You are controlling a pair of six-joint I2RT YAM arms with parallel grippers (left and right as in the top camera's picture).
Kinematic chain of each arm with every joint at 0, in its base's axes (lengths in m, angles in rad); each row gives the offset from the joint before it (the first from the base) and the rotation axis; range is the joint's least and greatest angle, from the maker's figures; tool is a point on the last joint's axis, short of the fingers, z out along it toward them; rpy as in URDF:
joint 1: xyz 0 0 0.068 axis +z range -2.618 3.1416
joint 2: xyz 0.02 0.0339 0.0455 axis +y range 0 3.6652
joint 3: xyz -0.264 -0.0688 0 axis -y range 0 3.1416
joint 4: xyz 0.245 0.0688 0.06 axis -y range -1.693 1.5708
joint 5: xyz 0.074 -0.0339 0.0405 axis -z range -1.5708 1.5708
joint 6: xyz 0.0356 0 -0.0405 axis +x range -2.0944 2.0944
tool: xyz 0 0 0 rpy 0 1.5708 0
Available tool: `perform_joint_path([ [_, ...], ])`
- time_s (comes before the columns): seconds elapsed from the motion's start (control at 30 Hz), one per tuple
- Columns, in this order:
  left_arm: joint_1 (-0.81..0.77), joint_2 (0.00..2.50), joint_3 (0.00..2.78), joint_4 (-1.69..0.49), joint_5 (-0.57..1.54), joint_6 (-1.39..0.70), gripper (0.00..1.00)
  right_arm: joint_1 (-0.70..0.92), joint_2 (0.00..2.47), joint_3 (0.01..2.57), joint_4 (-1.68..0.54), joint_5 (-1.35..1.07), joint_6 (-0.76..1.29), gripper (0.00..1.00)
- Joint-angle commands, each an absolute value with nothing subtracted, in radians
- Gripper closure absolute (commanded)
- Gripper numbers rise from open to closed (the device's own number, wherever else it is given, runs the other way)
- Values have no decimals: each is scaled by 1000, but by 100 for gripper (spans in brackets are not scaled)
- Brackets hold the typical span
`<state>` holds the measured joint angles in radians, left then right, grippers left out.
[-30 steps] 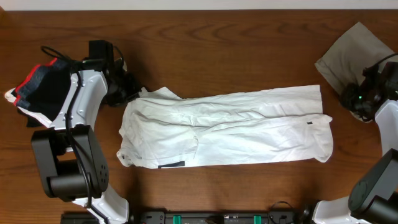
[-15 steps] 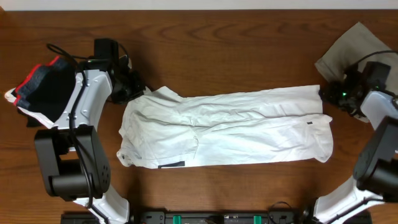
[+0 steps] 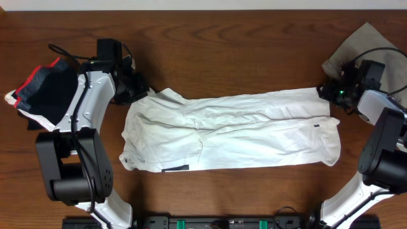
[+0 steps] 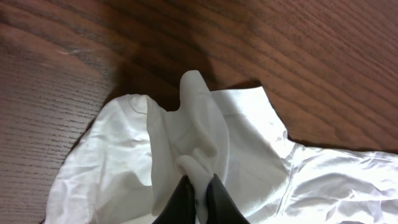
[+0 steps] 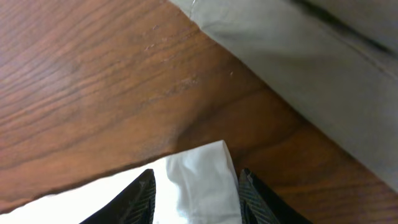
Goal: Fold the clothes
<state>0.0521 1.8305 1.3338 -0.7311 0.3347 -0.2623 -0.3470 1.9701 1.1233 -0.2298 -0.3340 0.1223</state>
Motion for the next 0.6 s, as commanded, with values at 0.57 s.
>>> perform_joint_path([
  [0.57, 53, 1828, 1333, -717, 340, -264, 94, -290, 2095, 1131, -266, -202, 134, 62],
])
